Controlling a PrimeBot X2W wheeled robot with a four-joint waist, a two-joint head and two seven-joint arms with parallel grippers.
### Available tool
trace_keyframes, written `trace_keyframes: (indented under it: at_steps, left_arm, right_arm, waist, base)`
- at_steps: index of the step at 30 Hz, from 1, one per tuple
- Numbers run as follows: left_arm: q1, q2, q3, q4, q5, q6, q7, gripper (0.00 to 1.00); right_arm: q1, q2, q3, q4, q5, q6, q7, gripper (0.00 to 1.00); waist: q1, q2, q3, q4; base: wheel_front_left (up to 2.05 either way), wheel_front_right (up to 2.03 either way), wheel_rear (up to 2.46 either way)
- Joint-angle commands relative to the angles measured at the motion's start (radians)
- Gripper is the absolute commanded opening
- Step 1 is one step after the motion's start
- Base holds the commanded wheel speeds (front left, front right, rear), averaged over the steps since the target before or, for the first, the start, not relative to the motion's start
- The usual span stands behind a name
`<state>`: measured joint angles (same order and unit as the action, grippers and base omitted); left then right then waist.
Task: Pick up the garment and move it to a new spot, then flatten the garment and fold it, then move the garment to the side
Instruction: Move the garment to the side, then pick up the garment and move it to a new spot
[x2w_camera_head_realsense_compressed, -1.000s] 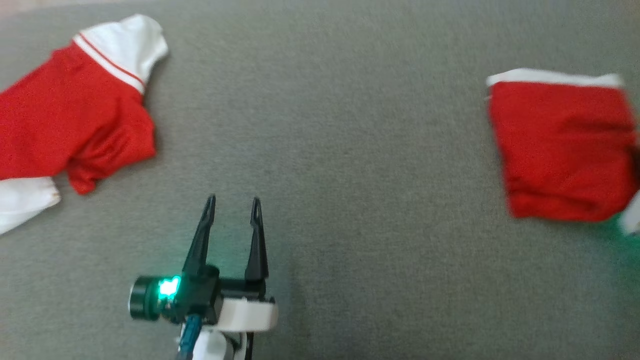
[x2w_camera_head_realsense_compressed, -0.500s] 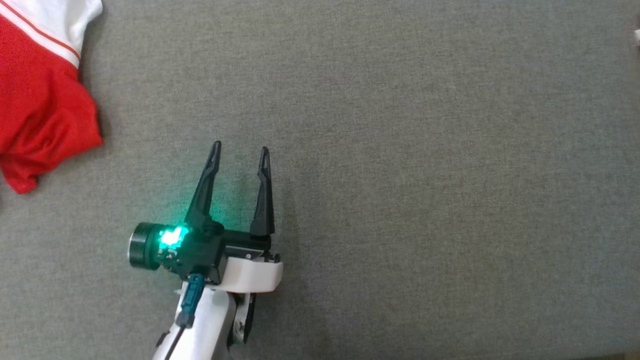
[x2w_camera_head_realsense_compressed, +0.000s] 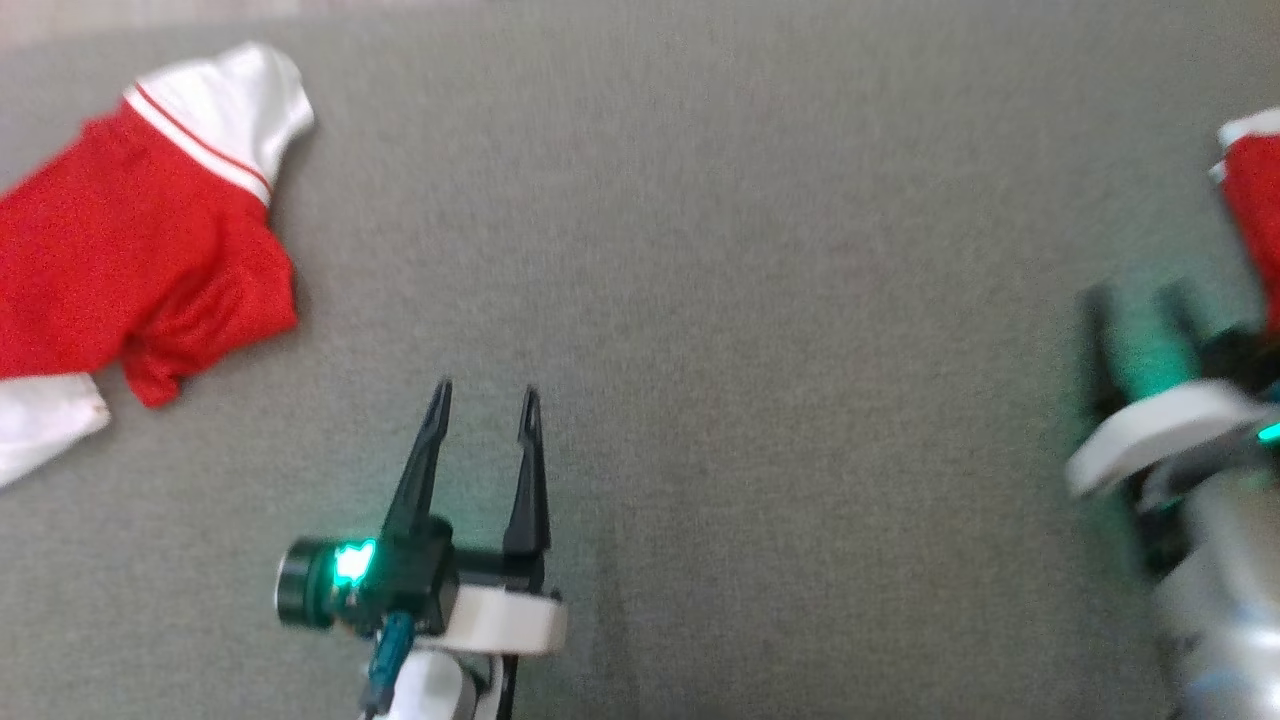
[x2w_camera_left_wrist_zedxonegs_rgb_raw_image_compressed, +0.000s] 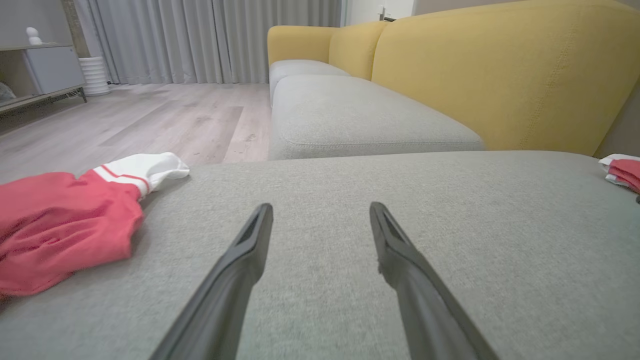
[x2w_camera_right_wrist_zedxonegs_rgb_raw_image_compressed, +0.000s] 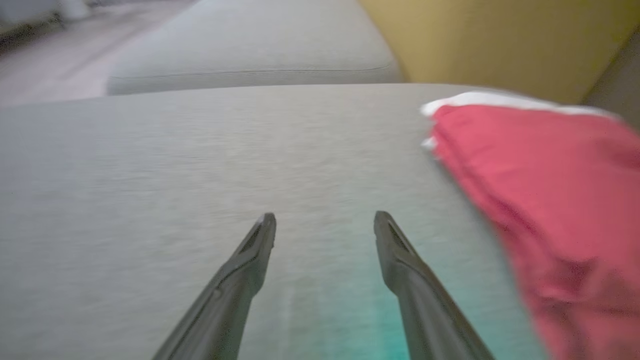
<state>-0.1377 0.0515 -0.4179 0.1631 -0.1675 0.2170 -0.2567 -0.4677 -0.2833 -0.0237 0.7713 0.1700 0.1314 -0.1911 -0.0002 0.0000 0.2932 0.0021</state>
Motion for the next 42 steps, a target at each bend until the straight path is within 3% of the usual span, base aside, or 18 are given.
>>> trace_keyframes:
  at_steps: [1, 6, 9, 16, 20, 29, 42]
  left_arm:
    - [0.008, -0.001, 0.035, -0.02, -0.003, 0.005, -0.005, 1.0]
    - [0.073, -0.001, 0.075, 0.011, -0.015, 0.007, -0.005, 1.0]
    - [0.108, -0.001, 0.105, 0.023, -0.013, 0.006, -0.005, 1.0]
    - [0.188, 0.0, 0.169, -0.024, 0.03, -0.003, -0.005, 1.0]
    - [0.25, 0.002, 0.194, -0.052, 0.051, -0.002, -0.005, 1.0]
    - [0.305, 0.0, 0.214, -0.062, 0.055, -0.015, -0.005, 1.0]
    - [0.302, -0.001, 0.218, -0.061, 0.061, -0.014, -0.005, 1.0]
  right_arm:
    - [0.023, -0.006, 0.046, -0.043, 0.043, -0.001, -0.026, 1.0]
    - [0.143, 0.108, 0.232, -0.1, 0.198, -0.001, -0.065, 1.0]
    - [0.207, 0.146, 0.276, -0.179, 0.221, -0.001, -0.07, 1.0]
    - [0.403, 0.204, 0.211, -0.452, 0.174, -0.001, -0.07, 1.0]
    - [0.506, 0.22, 0.145, -0.548, 0.132, -0.001, -0.07, 1.0]
    - [0.594, 0.226, 0.133, -0.59, 0.005, -0.001, -0.071, 1.0]
    - [0.602, 0.231, 0.14, -0.565, -0.012, -0.001, -0.071, 1.0]
  waist:
    - [0.0002, 0.0, -0.092, 0.007]
    - [0.0002, 0.0, -0.216, 0.01]
    - [0.0002, 0.0, -0.274, 0.01]
    - [0.0002, 0.0, -0.351, -0.003]
    - [0.0002, 0.0, -0.377, -0.006]
    - [0.0002, 0.0, -0.403, -0.001]
    - [0.0002, 0.0, -0.398, -0.002]
  base:
    - [0.0, 0.0, 0.0]
    - [0.0, 0.0, 0.0]
    - [0.0, 0.0, 0.0]
    - [0.0, 0.0, 0.0]
    - [0.0, 0.0, 0.0]
    - [0.0, 0.0, 0.0]
    - [0.0, 0.0, 0.0]
